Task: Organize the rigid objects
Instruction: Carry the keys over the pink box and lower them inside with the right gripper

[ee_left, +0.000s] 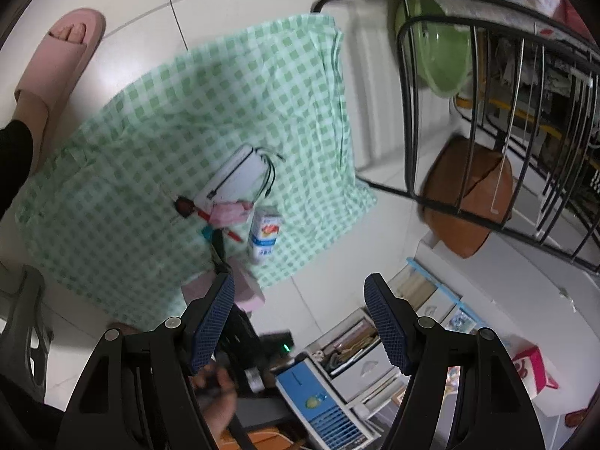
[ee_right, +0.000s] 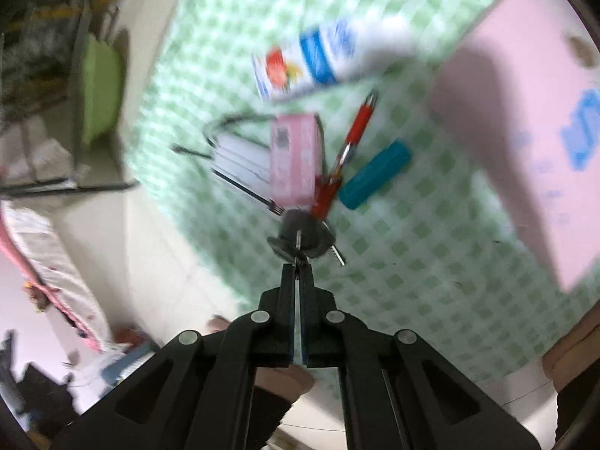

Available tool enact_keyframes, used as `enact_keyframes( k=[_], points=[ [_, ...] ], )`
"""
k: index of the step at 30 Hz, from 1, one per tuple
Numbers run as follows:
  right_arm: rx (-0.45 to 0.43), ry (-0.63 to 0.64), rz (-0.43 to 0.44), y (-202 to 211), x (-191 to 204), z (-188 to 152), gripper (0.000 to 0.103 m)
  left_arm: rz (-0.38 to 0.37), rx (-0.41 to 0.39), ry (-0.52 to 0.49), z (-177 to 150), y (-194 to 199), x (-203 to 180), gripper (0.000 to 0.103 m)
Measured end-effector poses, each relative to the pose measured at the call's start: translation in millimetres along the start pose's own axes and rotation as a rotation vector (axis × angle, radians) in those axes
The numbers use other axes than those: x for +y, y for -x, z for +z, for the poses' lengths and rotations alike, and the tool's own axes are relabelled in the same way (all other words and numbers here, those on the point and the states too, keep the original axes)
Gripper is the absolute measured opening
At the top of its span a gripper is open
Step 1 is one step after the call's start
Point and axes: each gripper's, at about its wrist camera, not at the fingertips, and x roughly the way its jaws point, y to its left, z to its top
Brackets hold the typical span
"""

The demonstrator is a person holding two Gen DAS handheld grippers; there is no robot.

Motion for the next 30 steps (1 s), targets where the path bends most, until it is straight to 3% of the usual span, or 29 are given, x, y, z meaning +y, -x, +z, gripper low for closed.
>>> enact_keyframes(
  k=[5, 9, 14, 21, 30],
  points=[
    [-0.129, -0.028, 0.07, 80.2, -18.4, 1.1, 0.004, 0.0, 0.032, -0.025, -13.5, -14.4, -7.4, 0.07],
    [-0.24, -0.1, 0.048, 138.1, -63.6, 10.3, 0.004, 0.017, 0.04, -0.036, -16.4, -26.0, -8.1, 0.07],
    [-0.331, -0.23, 0.014, 175.5, -128.2, 29.2, 0.004, 0.062, 0.037, -0.028, -14.1, -38.8, -3.9, 0.07],
    [-0.348, -0.32, 0.0, 157.2, -169.8, 52.8, 0.004, 0.081, 0.021, -0.035, -14.0, -46.8, -8.4, 0.07],
    [-0.246, -0.258, -0.041, 110.4, -167.3, 46.7, 0.004, 0.078, 0.021, -0.029, -10.5, -43.3, -7.1, 0.07]
  ],
)
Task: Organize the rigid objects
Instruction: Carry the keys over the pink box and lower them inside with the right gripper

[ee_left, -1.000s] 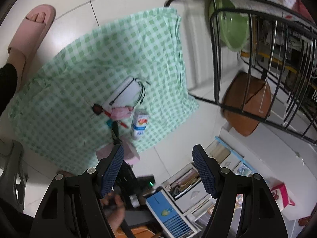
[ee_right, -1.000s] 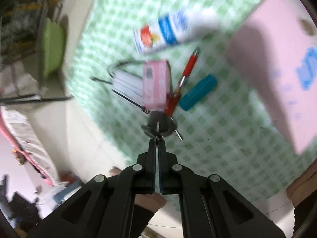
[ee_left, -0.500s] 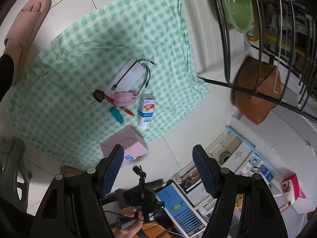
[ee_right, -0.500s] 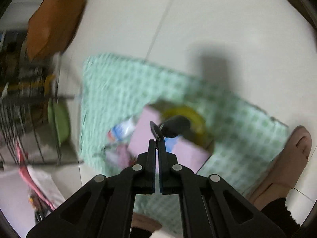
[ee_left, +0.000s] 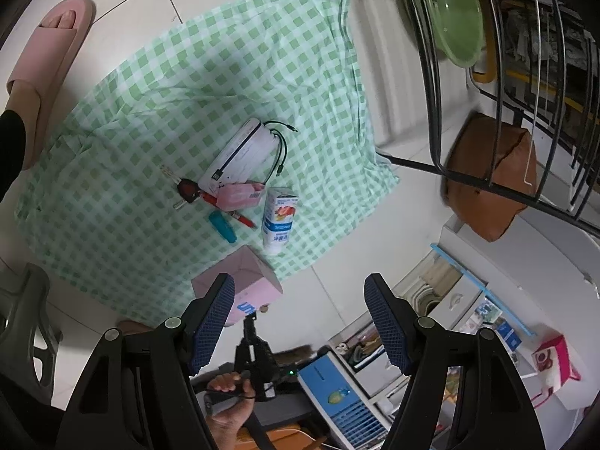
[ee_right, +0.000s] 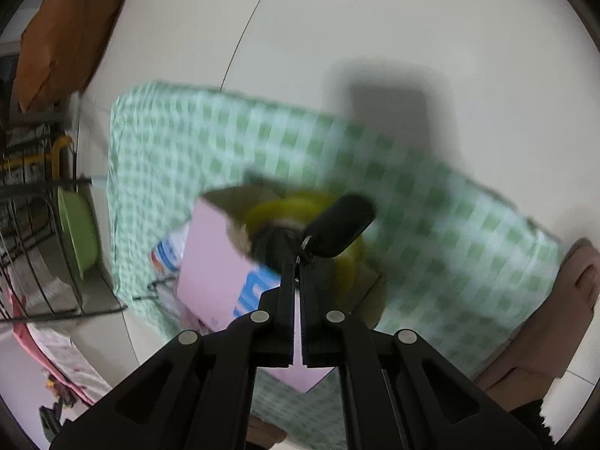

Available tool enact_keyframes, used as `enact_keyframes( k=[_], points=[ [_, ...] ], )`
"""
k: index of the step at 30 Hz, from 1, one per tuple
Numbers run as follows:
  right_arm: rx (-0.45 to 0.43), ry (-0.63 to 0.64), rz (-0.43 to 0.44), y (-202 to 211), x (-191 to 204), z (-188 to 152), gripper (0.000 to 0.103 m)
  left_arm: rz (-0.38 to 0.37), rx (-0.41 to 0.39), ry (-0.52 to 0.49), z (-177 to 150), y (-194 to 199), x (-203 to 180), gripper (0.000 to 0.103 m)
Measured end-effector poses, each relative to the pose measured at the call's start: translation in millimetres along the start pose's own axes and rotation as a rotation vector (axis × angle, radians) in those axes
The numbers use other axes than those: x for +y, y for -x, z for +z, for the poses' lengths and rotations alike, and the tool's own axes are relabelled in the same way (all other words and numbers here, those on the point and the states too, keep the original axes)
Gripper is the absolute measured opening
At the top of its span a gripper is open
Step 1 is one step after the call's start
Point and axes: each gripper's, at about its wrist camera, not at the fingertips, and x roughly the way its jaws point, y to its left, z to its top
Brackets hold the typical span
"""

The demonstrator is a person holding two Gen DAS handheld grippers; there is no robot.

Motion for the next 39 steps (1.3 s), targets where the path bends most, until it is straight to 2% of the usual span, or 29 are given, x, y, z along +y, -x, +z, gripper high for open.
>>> enact_keyframes(
  k=[3, 5, 8, 13, 19, 23, 26, 28, 29, 30, 32, 39],
  points=[
    [0.007, 0.038, -0.01, -0.6, 12.0, -17.0, 0.002, -0.008, 0.007, 0.003, -0.7, 2.9, 1.0, 0.07],
    [0.044, 0.053, 0.063, -5.4, 21.1, -31.8, 0.002, -0.019, 0.016, 0.006, -1.2, 5.1, 1.3, 0.07],
    [0.084, 0.12, 0.083, -13.0, 45.7, -58.4, 0.002, -0.032, 0.012, 0.012, -0.3, 9.6, 2.7, 0.07],
    [0.06, 0.12, 0.12, -3.1, 51.2, -74.1, 0.002, -0.04, 0.006, 0.018, 0.3, 15.5, 7.7, 0.07],
    [-0.041, -0.03, 0.124, 27.6, 8.7, -43.9, 0.002, -0.042, 0.003, 0.023, -1.0, 16.5, 8.1, 0.07],
    [-0.081, -0.108, 0.045, 31.6, -20.8, -13.0, 0.003, -0.031, 0.003, 0.017, -2.4, 12.2, 8.0, 0.07],
    [-0.084, -0.168, 0.032, 29.1, -35.9, 2.6, 0.004, -0.013, -0.002, 0.027, -1.9, 7.4, 9.2, 0.07],
    [-0.084, -0.204, 0.004, 24.4, -46.4, 12.4, 0.009, -0.003, -0.008, 0.024, -1.5, 4.7, 7.4, 0.07],
    [-0.091, -0.218, -0.032, 21.7, -52.4, 19.6, 0.014, 0.002, -0.01, 0.021, -1.1, 2.5, 6.4, 0.07],
    [-0.095, -0.221, -0.057, 20.8, -56.8, 24.6, 0.02, 0.006, -0.011, 0.02, -1.1, 0.8, 5.6, 0.07],
    [-0.113, -0.22, -0.116, 17.8, -66.5, 40.5, 0.024, 0.021, -0.012, 0.015, -0.2, -3.5, 5.5, 0.07],
    [-0.11, -0.149, -0.155, 0.3, -67.2, 84.5, 0.024, 0.085, -0.022, 0.021, 4.6, -13.0, 10.4, 0.07]
  ],
)
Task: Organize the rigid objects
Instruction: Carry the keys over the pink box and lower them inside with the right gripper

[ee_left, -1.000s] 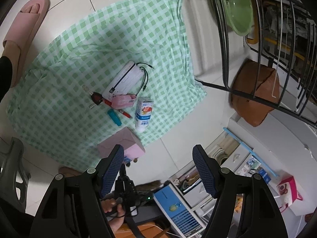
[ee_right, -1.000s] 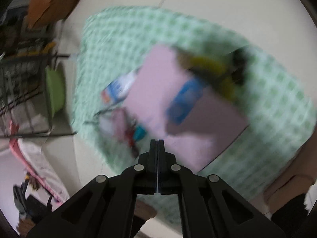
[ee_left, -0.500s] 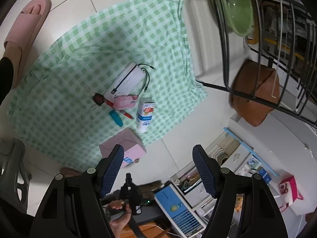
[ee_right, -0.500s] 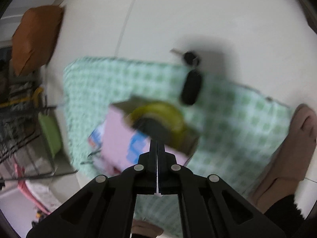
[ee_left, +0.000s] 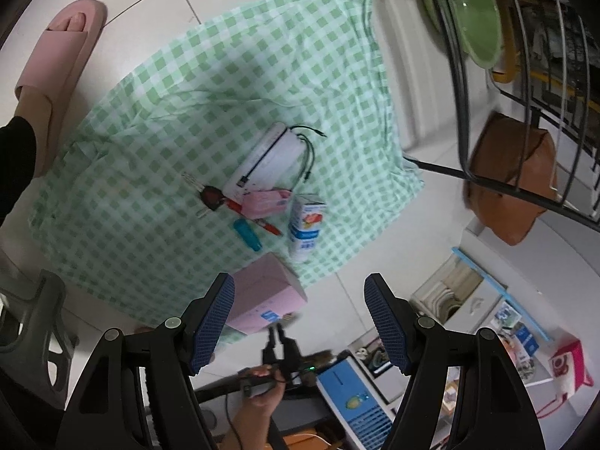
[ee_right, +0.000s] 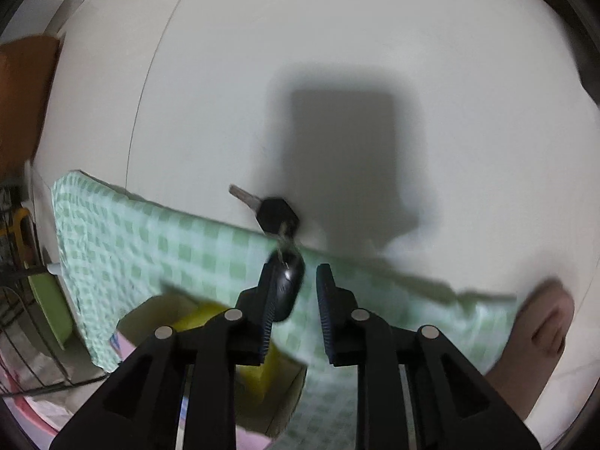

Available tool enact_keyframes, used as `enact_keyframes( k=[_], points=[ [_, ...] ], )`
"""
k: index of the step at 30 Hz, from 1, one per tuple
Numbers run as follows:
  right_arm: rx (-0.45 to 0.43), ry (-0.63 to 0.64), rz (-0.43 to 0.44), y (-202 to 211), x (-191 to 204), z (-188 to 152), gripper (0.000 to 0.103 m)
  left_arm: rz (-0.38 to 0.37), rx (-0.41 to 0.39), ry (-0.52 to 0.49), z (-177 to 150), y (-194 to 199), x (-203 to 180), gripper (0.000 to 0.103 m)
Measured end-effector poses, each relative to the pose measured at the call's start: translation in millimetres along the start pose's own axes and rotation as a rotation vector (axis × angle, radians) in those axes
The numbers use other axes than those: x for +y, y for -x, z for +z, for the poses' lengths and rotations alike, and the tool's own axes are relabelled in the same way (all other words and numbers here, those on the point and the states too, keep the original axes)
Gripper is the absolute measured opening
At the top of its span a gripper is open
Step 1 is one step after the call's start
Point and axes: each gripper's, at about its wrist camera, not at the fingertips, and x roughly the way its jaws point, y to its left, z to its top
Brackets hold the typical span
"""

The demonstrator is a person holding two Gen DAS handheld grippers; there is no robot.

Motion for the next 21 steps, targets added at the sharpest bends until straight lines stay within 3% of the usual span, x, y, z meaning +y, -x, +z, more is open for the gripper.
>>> enact_keyframes(
  k=[6, 7, 9, 13, 21],
  points=[
    [0.017, 0.042, -0.037, -21.2, 11.7, 12.9, 0.023, 0.017, 0.027, -0.032, -4.3, -10.4, -7.9, 0.07],
    [0.012, 0.038, -0.045, -23.6, 10.0, 13.2, 0.021, 0.021, 0.033, -0.035, -4.4, -12.2, -7.9, 0.07],
    [0.011, 0.047, -0.07, -29.2, 10.2, 14.5, 0.004, 0.031, 0.041, -0.033, -3.1, -13.5, -5.3, 0.07],
    [0.0, 0.109, -0.079, -27.4, 13.5, 11.6, 0.004, 0.036, 0.041, -0.023, -0.2, -13.5, -3.7, 0.07],
    [-0.031, 0.076, 0.154, 18.5, 19.7, -37.6, 0.004, -0.009, 0.066, -0.044, -11.9, -13.5, -12.0, 0.07]
  ],
)
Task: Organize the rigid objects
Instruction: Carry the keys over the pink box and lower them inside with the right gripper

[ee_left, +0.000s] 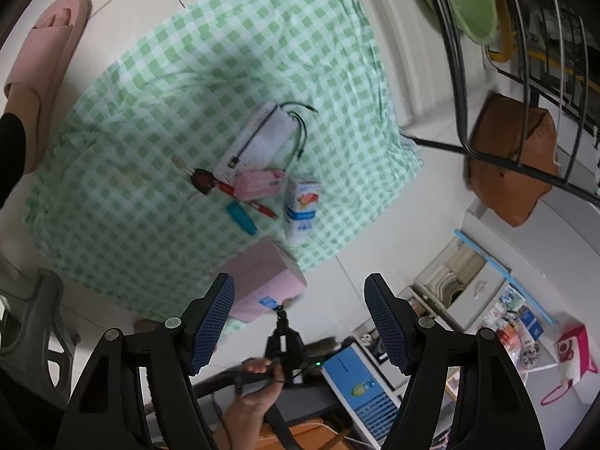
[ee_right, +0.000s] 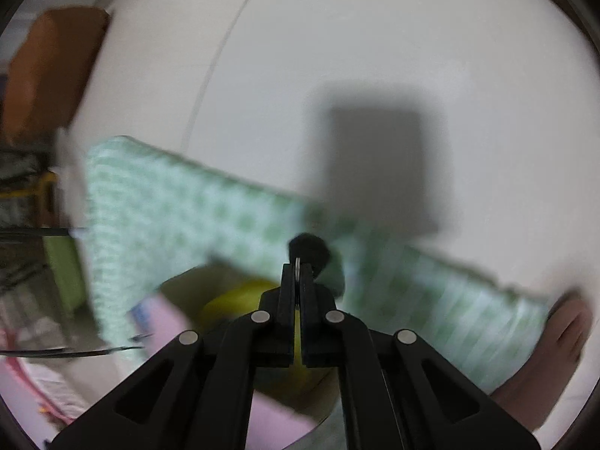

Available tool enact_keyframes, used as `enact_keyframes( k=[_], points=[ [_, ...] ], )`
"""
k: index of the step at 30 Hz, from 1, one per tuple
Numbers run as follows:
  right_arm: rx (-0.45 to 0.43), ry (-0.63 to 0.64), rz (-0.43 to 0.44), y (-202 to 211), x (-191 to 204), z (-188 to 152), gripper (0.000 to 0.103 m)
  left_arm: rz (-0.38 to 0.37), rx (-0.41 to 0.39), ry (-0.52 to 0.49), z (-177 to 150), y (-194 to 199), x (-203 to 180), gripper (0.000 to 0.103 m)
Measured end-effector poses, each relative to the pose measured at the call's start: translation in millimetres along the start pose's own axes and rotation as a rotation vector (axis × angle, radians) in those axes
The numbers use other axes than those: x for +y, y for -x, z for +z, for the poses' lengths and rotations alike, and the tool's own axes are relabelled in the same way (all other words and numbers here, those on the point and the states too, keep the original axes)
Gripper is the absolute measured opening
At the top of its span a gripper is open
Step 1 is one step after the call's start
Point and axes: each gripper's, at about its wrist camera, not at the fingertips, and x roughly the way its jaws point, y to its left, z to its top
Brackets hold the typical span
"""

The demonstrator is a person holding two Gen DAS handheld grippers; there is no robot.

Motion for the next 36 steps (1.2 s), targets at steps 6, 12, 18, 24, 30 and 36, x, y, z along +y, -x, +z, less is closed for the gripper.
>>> enact_keyframes(
  k=[6, 12, 18, 24, 30, 36],
  points=[
    [-0.011, -0.054, 0.14, 25.9, 8.1, -37.7, 0.004, -0.012, 0.04, -0.005, -5.3, -0.7, 5.1, 0.07],
    [0.015, -0.123, 0.195, 34.8, 6.0, -52.2, 0.004, -0.026, 0.017, 0.006, -2.0, 6.3, 5.3, 0.07],
    [0.083, -0.173, 0.186, 12.5, -8.3, -47.8, 0.004, -0.044, 0.02, 0.009, -1.9, 9.7, 5.5, 0.07],
    [0.165, -0.225, 0.176, -23.8, -19.6, -38.4, 0.004, -0.017, -0.004, 0.03, 2.2, 8.7, 10.0, 0.07],
    [0.286, -0.149, 0.167, -56.2, -3.2, -31.8, 0.005, 0.0, 0.003, 0.018, 1.0, 2.6, 5.9, 0.07],
    [0.488, -0.037, 0.281, -73.2, 15.3, -47.1, 0.005, -0.002, -0.004, 0.026, 5.3, 7.2, 8.7, 0.07]
  ],
)
